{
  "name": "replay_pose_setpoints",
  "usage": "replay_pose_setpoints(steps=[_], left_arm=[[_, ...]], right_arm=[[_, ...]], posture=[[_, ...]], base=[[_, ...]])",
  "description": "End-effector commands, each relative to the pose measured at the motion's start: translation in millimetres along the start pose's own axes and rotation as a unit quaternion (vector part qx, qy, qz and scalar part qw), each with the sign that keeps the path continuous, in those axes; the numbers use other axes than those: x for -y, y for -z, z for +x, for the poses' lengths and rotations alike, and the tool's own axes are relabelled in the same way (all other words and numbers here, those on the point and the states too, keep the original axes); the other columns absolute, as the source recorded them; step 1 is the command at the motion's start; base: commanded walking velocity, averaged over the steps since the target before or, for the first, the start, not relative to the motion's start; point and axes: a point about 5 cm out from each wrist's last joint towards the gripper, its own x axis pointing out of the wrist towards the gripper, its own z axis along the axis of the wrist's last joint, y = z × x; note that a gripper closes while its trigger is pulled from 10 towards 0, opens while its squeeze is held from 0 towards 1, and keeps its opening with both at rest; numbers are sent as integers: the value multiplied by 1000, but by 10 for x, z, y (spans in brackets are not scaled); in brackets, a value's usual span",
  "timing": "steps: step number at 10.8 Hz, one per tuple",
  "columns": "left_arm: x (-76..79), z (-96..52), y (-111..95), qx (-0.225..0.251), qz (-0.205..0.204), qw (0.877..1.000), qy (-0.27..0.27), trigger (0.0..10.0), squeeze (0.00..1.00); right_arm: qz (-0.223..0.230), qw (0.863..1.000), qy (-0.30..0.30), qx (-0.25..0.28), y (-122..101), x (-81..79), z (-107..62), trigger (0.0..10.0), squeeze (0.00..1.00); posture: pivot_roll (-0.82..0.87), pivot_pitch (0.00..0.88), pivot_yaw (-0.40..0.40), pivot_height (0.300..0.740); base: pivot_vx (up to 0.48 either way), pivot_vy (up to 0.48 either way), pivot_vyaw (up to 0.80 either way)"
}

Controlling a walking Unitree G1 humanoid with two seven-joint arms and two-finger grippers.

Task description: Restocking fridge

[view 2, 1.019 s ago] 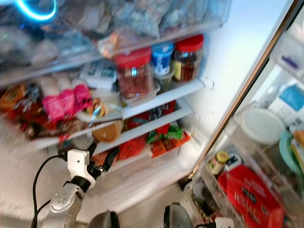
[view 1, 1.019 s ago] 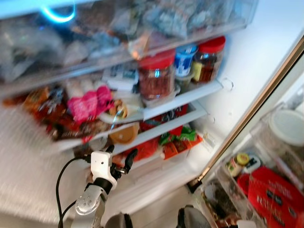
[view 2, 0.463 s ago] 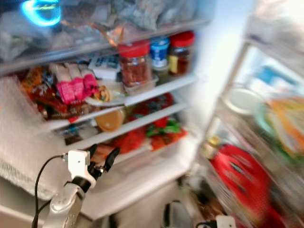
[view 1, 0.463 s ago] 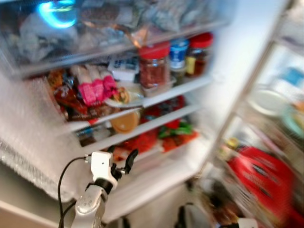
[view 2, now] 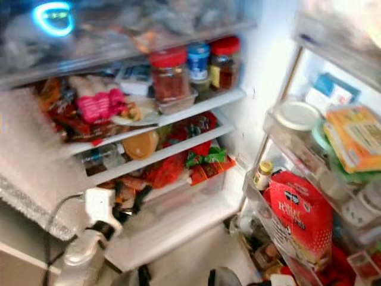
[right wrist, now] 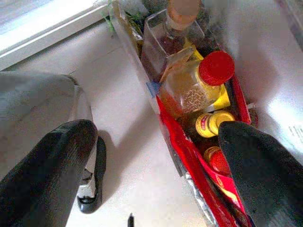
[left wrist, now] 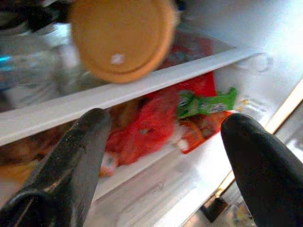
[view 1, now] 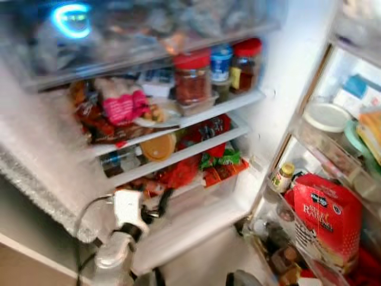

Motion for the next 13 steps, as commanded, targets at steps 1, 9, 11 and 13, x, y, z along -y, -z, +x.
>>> replay_pose_setpoints(steps=[1,9,11,13], left_arm=[[-43,-33,44,-6,-10,1000,-16,10000,0],[-161,-54,119,-21,-14,999,-44,10000,0],[-183,-86,162,-30,-17,998,-51,10000,0],[-270,-167,329,-71,-25,994,-78,10000,0]], right_arm=[[8,1000,2,-5,20,5,-5,10000,0],[16,1000,0,-5,-59,-42,42,10000,0],[17,1000,-2,-6,-61,-45,44,10000,0],[17,1000,-5,-7,-67,-46,48,10000,0]], posture=[[-165,77,11,655],[-151,77,20,655],[-152,74,21,655],[-149,69,20,655]], base=[[0,0,0],[-265,0,0],[-276,0,0],[-137,0,0]])
